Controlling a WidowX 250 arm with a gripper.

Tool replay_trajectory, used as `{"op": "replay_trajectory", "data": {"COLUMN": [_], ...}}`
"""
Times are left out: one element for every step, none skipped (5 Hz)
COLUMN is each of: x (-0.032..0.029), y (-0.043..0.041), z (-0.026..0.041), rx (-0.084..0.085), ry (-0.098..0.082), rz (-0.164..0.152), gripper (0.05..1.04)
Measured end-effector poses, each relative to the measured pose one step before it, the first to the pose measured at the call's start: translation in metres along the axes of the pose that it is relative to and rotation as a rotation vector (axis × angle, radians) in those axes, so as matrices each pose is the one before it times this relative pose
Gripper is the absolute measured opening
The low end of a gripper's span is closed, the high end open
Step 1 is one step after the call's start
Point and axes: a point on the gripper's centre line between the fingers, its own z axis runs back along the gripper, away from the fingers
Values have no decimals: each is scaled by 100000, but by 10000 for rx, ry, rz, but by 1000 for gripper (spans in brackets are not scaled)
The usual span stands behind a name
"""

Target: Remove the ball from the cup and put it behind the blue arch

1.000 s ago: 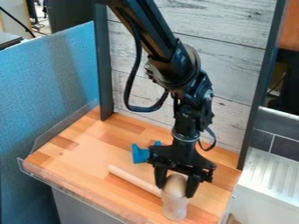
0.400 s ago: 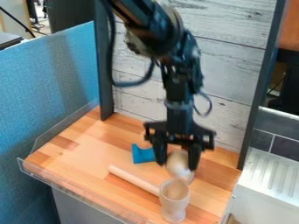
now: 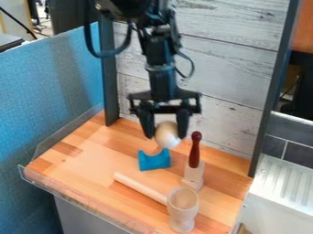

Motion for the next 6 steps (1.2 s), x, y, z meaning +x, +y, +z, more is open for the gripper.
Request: {"op": "replay_trajectory", "data": {"x": [1955,2045,2756,2363,1647,874], "y": [1099,1302,1605,531,628,578], "z": [1551,-1268,-2019,-1481,-1788,-1578], "rx": [-45,234,252,329,363,260], "ry": [-373,151,256,-155,108,29], "rz": [786,761,1061,602,479,112], "gripper": [743,743,743,743,743,743]}}
